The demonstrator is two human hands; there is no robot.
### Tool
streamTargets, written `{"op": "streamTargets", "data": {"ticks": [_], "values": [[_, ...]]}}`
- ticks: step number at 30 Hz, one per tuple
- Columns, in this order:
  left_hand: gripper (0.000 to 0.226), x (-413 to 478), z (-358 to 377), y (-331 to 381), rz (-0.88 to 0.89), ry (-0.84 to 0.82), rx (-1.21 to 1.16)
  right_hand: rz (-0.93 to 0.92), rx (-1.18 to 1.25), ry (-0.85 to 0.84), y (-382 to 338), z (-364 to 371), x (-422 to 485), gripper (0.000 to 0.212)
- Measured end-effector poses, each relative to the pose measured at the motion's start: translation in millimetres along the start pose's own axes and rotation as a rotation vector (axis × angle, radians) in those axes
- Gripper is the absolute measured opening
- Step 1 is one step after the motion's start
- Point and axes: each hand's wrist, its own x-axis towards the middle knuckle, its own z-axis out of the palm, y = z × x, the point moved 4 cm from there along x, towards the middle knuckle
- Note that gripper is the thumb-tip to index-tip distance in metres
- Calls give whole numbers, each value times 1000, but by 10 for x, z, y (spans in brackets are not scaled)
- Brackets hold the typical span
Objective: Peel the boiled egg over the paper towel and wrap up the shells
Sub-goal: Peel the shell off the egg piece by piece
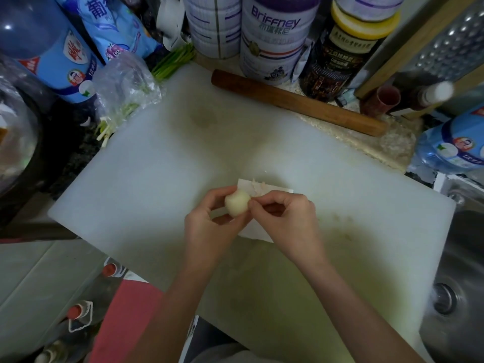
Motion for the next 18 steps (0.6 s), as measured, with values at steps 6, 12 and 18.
{"op": "streamTargets", "data": {"ticks": [6,12,18], "values": [[45,-38,19,67,46,25,147,-85,-226,83,-47,27,-59,10],[43,-43,30,90,76,-10,235,-144,-352,92,-33,28,-31,10],[39,15,31,26,-60,-128,37,-6,-68,28,75,-49,28,13]]}}
